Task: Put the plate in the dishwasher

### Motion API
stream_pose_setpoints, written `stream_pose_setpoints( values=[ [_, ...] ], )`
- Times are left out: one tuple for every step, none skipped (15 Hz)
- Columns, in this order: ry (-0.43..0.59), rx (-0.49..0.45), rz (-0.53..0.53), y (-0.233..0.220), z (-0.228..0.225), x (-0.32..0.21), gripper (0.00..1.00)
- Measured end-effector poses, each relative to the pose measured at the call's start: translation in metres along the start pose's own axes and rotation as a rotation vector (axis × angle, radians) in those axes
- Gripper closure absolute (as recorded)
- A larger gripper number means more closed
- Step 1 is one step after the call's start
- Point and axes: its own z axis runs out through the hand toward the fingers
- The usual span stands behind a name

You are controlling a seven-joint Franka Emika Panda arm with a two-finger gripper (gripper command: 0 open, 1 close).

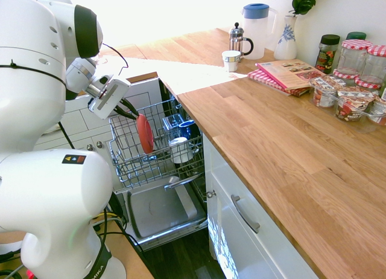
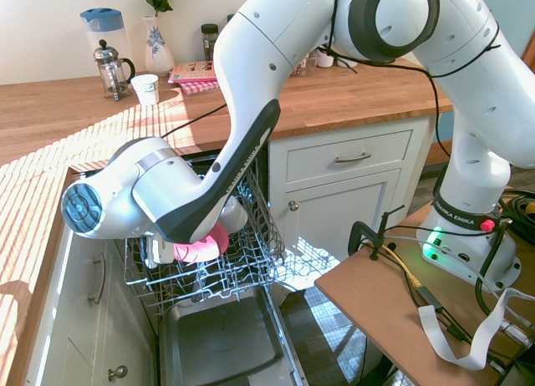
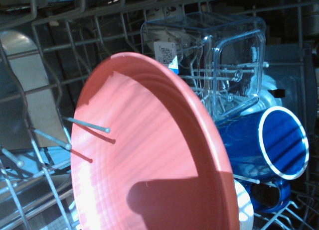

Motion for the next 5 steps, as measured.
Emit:
stream_pose_setpoints(
  values=[
    [-0.044,0.002,0.005,0.007,-0.002,0.008,0.00],
    [-0.095,0.007,0.013,0.019,-0.003,0.018,0.00],
    [-0.142,0.015,0.027,0.036,-0.004,0.034,0.00],
    [-0.181,0.018,0.047,0.061,-0.002,0.051,0.00],
    [-0.217,0.019,0.069,0.092,0.005,0.069,0.00]
  ],
)
